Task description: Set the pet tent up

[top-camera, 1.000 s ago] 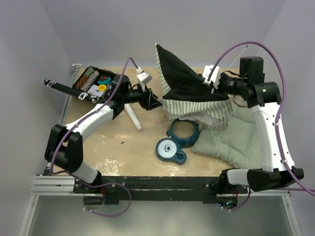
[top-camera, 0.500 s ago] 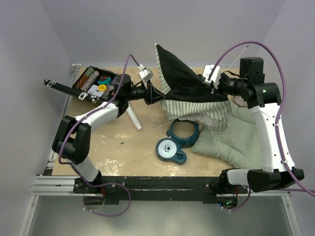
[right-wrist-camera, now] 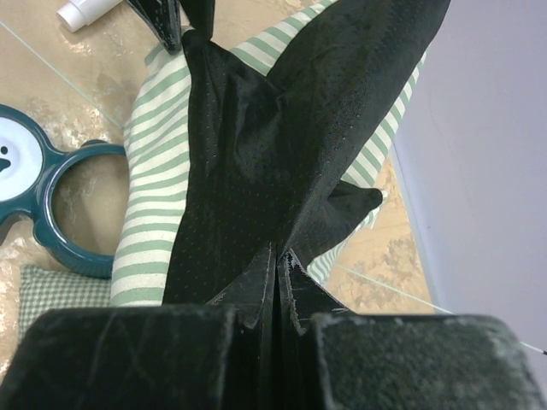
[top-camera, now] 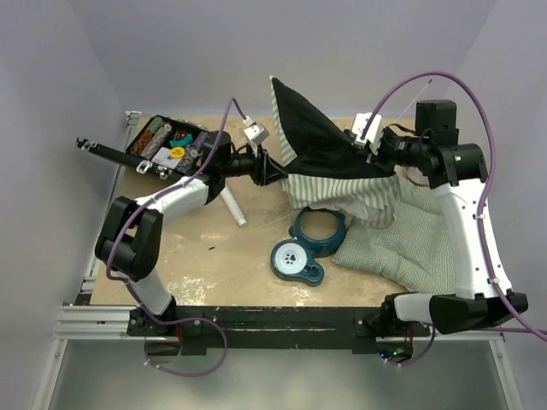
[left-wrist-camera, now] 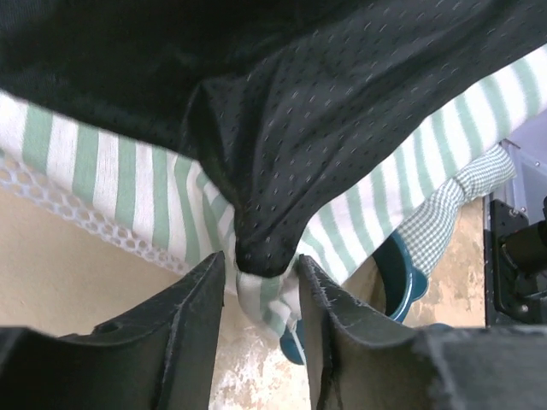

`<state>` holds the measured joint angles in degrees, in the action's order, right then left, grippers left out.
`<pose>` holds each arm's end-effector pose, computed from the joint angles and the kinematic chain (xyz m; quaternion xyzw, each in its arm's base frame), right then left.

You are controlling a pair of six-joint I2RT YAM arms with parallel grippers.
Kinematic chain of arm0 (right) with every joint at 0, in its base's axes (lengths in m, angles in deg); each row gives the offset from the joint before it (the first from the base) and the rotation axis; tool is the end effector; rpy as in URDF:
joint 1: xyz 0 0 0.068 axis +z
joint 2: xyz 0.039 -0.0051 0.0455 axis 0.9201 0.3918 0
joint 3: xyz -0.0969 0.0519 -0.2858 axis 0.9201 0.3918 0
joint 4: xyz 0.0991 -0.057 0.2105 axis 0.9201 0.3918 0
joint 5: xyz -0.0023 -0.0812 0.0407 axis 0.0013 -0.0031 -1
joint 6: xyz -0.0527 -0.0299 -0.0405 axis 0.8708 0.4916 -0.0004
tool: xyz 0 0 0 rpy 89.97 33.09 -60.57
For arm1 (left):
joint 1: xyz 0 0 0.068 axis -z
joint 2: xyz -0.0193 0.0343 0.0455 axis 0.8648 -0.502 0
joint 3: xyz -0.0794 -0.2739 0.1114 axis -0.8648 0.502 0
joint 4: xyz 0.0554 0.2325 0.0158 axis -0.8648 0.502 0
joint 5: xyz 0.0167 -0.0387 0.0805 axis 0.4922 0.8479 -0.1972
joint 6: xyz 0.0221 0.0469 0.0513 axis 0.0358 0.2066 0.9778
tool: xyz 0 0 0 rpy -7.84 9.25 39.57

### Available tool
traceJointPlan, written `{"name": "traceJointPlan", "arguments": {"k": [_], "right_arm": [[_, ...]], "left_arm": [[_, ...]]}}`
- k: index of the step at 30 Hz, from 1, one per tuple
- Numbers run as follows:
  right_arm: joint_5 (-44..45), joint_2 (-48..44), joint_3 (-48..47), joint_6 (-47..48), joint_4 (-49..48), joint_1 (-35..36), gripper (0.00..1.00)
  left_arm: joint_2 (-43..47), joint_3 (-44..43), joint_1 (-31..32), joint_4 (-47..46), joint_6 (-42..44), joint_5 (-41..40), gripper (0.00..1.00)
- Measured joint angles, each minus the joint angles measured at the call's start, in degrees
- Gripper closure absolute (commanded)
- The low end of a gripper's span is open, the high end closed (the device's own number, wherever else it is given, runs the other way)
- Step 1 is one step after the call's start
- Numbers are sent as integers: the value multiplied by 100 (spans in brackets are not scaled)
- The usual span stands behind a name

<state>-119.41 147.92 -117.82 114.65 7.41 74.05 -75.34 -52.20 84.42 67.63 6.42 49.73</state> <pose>0.2171 0.0628 0.4629 -0.5735 0.6457 0.0676 0.4996 0.3351 -0.2007 0.3095 0.3103 0.6909 -0.4742 0.4488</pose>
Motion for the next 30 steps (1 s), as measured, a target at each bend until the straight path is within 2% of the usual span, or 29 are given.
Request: {"name": "traceJointPlan", "arguments": {"k": [2,4,5,6,9,11,14,16,17,18,22,24,30], "right_arm": [[2,0,7,-11,-7,0,100],[2,0,11,-28,-15,0,100],[2,0,24,-39,-26,0,100],[0,0,46,-50,-39,0,100],[28,0,151,-164,-122,0,93],[85,20,210,-304,-168,0,81],[297,168,170,-614,-247,0,45],[306,382,-70,-796,-190,0,28],[214,570,-356,-907,-160,-4,14],[107,699,-608,-1012,-179,-4,10],[-446,890,-1473,-1357,-431,118,7],[-610,837,-1808,-1425,-638,472,7],[-1003,557,-1545,-1213,-1091,1779,8]], "left_arm": [[-120,0,0,74,35,7,68],[-225,0,0,142,83,61,84],[-245,0,2,190,96,96,96],[-247,0,0,227,111,144,100],[-136,17,2,216,118,243,100],[81,50,2,293,133,271,100],[662,42,2,658,435,278,100],[1049,-46,2,1051,785,267,100],[1237,-212,2,1412,1058,282,100],[1355,-380,15,1692,1296,289,100],[1510,-1121,39,2730,2142,321,100],[1523,-1384,39,3171,2507,330,100],[1532,-1585,39,3882,3056,350,100]]}}
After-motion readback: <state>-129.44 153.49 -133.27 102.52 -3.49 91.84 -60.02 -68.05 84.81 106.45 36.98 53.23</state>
